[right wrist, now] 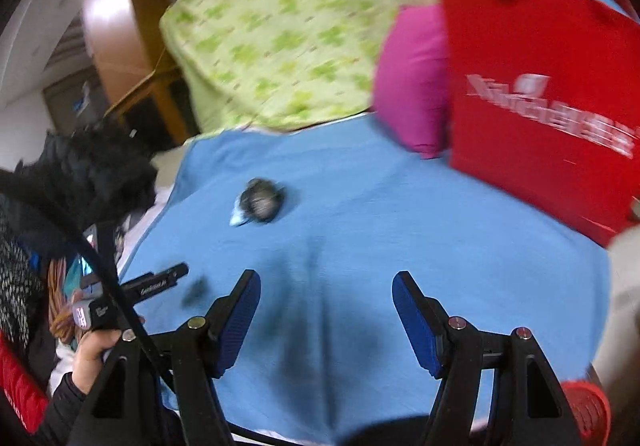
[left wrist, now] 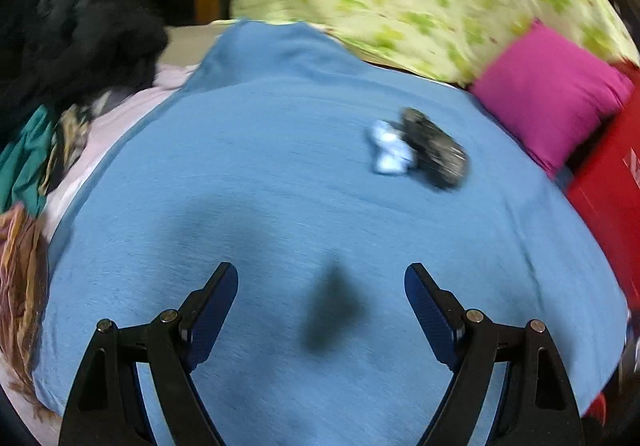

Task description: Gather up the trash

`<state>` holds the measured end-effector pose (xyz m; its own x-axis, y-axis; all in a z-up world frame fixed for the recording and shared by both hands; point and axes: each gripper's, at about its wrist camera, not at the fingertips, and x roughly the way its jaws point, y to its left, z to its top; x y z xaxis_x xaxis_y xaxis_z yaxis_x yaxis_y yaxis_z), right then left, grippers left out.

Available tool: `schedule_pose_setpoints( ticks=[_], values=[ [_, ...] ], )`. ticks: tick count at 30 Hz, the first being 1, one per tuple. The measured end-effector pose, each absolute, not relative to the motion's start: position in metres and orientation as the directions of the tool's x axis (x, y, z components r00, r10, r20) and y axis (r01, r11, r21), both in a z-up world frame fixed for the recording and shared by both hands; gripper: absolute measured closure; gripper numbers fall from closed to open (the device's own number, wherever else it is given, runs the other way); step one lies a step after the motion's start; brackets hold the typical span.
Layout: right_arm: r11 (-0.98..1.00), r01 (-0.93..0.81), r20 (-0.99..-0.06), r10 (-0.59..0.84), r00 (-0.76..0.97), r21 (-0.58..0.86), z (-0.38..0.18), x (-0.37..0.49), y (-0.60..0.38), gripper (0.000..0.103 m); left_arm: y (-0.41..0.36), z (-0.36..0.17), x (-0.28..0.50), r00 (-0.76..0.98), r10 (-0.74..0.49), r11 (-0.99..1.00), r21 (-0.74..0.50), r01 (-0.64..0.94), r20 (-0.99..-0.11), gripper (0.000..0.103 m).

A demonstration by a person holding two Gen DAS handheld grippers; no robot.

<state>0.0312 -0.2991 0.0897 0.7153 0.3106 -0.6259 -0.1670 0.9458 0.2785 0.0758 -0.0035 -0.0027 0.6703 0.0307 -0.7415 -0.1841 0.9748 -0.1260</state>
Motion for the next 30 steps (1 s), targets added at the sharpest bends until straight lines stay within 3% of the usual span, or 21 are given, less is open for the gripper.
schedule_pose_setpoints(
  ticks=[9, 30],
  values=[
    [0.919, -0.269, -0.680, 0.395, 0.618, 0.289, 0.067, 0.132, -0.220, 0.031, -0.003, -0.007, 0.077, 0.665, 0.054, 0.969, -0.123, -0.216, -0.745, 0.017],
    [0.915, -0.180, -0.769, 0.402, 0.498, 0.362, -0.006, 0.319, -0.133, 0.031, 0.006, -0.015, 0.086, 0.646, 0.015, 0.956, -0.178, -0.232, -0.763, 0.017]
  ],
)
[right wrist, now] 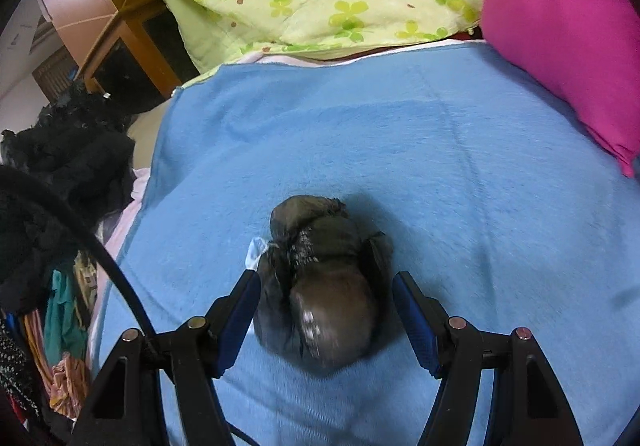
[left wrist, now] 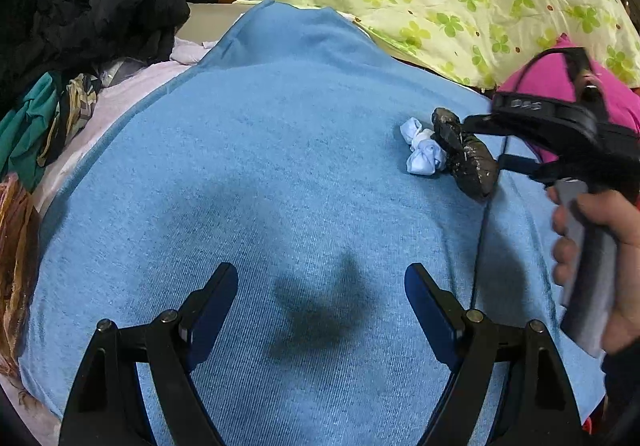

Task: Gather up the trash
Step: 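Grasp the black plastic bag with the right gripper, then grasp the light-blue wrapper with the left gripper while the right lifts the black bag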

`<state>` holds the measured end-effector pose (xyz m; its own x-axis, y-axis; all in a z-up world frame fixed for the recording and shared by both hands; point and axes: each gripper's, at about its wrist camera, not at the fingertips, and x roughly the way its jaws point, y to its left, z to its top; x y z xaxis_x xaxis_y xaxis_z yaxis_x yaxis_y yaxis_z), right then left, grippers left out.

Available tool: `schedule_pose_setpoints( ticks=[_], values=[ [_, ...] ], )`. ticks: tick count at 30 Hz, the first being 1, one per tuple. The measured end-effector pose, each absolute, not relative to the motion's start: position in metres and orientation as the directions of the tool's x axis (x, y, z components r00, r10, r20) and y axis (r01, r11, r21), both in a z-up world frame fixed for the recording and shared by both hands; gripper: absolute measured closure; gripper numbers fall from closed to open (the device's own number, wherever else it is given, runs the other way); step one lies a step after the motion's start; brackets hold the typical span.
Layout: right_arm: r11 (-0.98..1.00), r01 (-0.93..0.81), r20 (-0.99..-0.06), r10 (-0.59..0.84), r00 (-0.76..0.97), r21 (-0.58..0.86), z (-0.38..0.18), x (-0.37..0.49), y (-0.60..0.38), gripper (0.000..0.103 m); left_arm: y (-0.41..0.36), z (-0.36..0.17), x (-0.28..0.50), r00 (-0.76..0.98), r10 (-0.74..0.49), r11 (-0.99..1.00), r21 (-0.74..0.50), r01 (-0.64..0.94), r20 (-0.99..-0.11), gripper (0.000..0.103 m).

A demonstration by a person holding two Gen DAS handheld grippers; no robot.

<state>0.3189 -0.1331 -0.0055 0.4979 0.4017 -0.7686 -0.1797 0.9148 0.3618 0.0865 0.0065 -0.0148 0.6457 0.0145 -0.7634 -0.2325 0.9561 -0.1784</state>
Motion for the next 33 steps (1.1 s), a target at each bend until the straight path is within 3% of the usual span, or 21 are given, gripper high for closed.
schedule_pose_setpoints(
  ticks=[3, 5, 12, 24, 33],
  values=[
    [0.928, -0.185, -0.806, 0.372, 0.461, 0.322, -0.023, 0.327, -0.123, 0.032, 0.007, -0.016, 0.088, 0.642, 0.010, 0.955, -0.183, -0.233, -0.766, 0.017],
    [0.927, -0.196, -0.817, 0.374, 0.440, 0.319, -0.030, 0.325, -0.121, 0.062, 0.007, -0.016, 0.088, 0.640, 0.008, 0.954, -0.185, -0.234, -0.768, 0.017],
    [0.943, -0.218, -0.799, 0.330, 0.503, 0.252, -0.013, 0.282, -0.146, 0.064, 0.007, -0.013, 0.086, 0.653, 0.029, 0.953, -0.175, -0.246, -0.757, 0.017],
    [0.918, -0.211, -0.699, 0.394, 0.597, 0.337, -0.003, 0.181, -0.218, 0.064, -0.008, -0.017, 0.084, 0.656, 0.108, 0.963, -0.085, -0.256, -0.747, 0.017],
    [0.895, -0.285, -0.615, 0.443, 0.652, 0.343, -0.002, 0.155, -0.219, 0.064, -0.026, -0.004, 0.104, 0.675, 0.214, 0.958, 0.017, -0.286, -0.706, 0.017]
  ],
)
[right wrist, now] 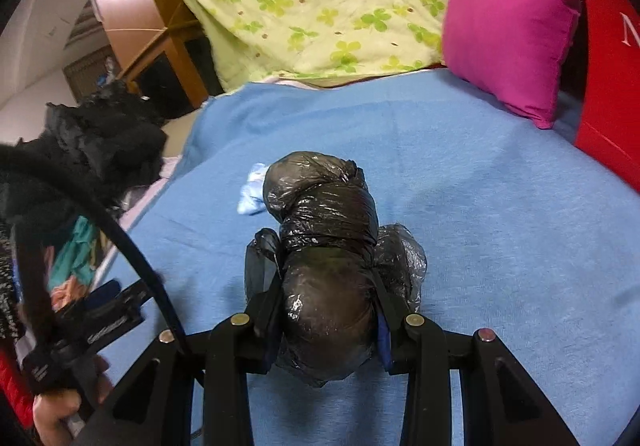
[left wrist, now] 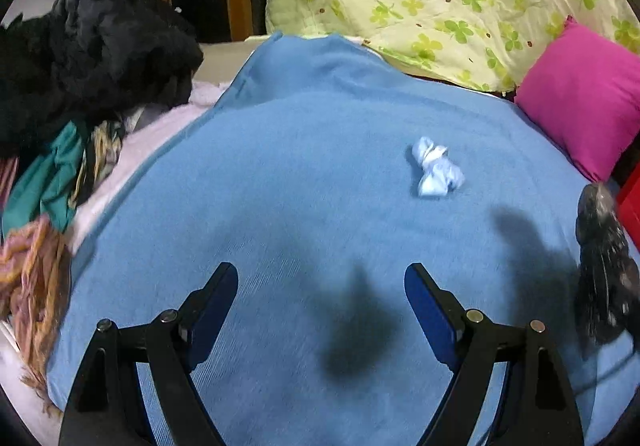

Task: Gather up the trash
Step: 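Grasp the light-blue wrapper with the left gripper while the right lifts the black bag, then lift the light-blue wrapper with the left gripper while the right holds the black bag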

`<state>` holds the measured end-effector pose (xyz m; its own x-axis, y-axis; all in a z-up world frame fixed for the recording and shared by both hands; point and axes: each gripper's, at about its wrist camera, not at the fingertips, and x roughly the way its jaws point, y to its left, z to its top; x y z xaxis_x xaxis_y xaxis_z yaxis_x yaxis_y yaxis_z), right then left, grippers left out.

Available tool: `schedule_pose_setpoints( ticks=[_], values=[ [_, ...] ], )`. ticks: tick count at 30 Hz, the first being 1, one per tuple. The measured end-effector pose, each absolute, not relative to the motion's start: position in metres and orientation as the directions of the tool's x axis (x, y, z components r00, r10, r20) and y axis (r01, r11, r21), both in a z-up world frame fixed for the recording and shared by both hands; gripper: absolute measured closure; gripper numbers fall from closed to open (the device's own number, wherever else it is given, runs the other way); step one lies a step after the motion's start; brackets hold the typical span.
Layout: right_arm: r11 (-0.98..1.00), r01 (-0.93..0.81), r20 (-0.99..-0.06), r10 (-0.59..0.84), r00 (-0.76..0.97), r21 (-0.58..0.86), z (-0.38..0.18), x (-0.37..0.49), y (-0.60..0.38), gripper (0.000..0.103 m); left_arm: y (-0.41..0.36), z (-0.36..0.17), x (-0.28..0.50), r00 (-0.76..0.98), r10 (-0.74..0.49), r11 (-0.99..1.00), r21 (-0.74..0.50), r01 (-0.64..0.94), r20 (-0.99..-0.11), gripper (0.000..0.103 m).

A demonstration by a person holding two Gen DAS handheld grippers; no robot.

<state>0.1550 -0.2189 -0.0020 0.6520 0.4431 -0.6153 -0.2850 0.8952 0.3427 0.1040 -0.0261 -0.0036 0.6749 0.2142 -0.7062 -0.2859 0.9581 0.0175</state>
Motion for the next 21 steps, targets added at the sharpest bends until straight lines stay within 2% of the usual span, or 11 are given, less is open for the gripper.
schedule_pose_setpoints(
  ticks=[8, 15, 17, 18, 19, 21],
  values=[
    [0.866, -0.310, -0.564, 0.493, 0.662, 0.393, 0.005, 0.147, -0.226, 0.064, -0.066, 0.011, 0.190, 0.677, 0.131, 0.978, -0.017, -0.208, -0.724, 0.018],
    [0.832, -0.248, -0.526, 0.515, 0.677, 0.496, 0.003, 0.158, -0.251, 0.064, -0.083, -0.008, 0.249, 0.632, 0.161, 0.977, 0.034, -0.209, -0.758, 0.018],
    [0.828, -0.234, -0.523, 0.515, 0.680, 0.510, 0.001, 0.159, -0.255, 0.064, -0.077, -0.018, 0.260, 0.604, 0.148, 0.979, 0.029, -0.203, -0.783, 0.033],
    [0.826, -0.230, -0.523, 0.515, 0.679, 0.515, 0.001, 0.161, -0.256, 0.064, -0.076, -0.023, 0.265, 0.582, 0.132, 0.980, 0.019, -0.196, -0.802, 0.070],
    [0.826, -0.229, -0.525, 0.516, 0.677, 0.515, 0.000, 0.162, -0.255, 0.064, -0.072, -0.029, 0.270, 0.551, 0.092, 0.983, -0.012, -0.182, -0.829, 0.077],
    [0.826, -0.230, -0.528, 0.516, 0.675, 0.514, 0.000, 0.163, -0.253, 0.064, -0.066, -0.025, 0.264, 0.567, 0.090, 0.983, -0.019, -0.185, -0.818, 0.078]
  ],
)
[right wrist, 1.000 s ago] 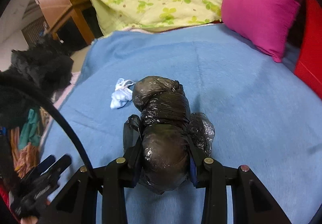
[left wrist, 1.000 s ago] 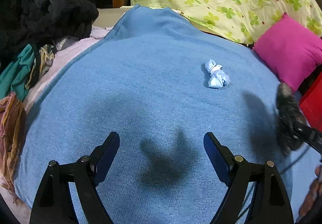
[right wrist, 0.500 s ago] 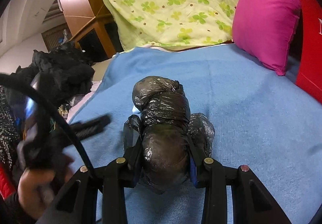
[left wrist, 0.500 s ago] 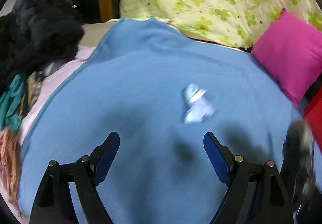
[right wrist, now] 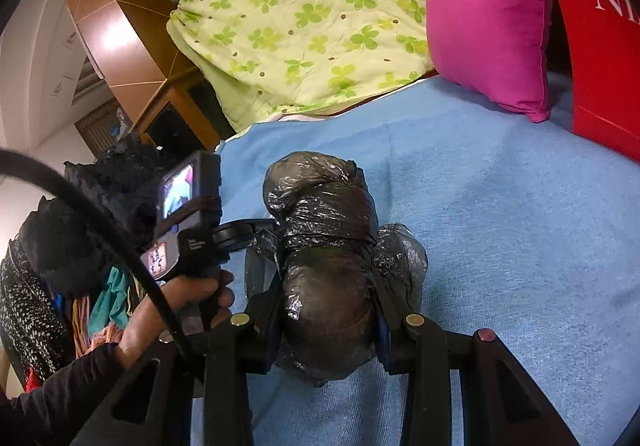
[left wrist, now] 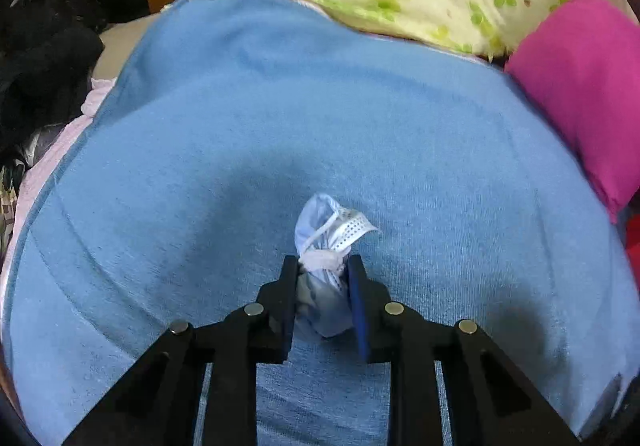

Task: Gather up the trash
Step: 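Lift the light-blue wrapper with the left gripper while the right holds the black bag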

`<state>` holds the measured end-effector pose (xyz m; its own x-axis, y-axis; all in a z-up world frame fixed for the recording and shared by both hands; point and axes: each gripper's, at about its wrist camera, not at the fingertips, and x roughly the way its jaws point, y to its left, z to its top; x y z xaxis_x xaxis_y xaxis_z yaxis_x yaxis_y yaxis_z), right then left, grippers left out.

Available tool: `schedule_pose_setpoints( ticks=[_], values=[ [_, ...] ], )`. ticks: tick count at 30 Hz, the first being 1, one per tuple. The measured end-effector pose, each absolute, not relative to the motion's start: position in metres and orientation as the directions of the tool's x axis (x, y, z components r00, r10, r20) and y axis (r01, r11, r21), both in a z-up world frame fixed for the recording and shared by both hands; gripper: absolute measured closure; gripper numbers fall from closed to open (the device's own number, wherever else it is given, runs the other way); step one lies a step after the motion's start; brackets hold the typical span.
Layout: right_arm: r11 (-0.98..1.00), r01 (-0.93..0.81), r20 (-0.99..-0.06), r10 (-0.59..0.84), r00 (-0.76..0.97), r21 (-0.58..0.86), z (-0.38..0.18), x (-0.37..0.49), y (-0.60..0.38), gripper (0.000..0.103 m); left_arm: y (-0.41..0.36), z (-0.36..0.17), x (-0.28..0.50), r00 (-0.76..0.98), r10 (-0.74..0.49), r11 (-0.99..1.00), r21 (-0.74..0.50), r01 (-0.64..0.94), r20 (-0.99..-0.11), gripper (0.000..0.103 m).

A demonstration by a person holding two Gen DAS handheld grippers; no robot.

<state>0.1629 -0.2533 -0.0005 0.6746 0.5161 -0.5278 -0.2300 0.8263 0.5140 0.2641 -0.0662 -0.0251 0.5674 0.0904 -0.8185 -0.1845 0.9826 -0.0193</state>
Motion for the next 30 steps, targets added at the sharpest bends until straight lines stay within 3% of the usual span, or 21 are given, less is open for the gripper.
schedule_pose_setpoints(
  ticks=[11, 30],
  values=[
    [0.868, -0.205, -0.568, 0.457, 0.684, 0.452, -0.005, 0.159, -0.246, 0.064, -0.037, 0.009, 0.171, 0.566, 0.182, 0.970, 0.054, -0.235, -0.804, 0.079],
    [0.918, -0.169, -0.625, 0.371, 0.686, 0.360, 0.008, 0.092, -0.253, 0.064, -0.028, 0.028, 0.063, 0.573, 0.072, 0.978, -0.055, -0.202, -0.817, 0.079]
  ],
)
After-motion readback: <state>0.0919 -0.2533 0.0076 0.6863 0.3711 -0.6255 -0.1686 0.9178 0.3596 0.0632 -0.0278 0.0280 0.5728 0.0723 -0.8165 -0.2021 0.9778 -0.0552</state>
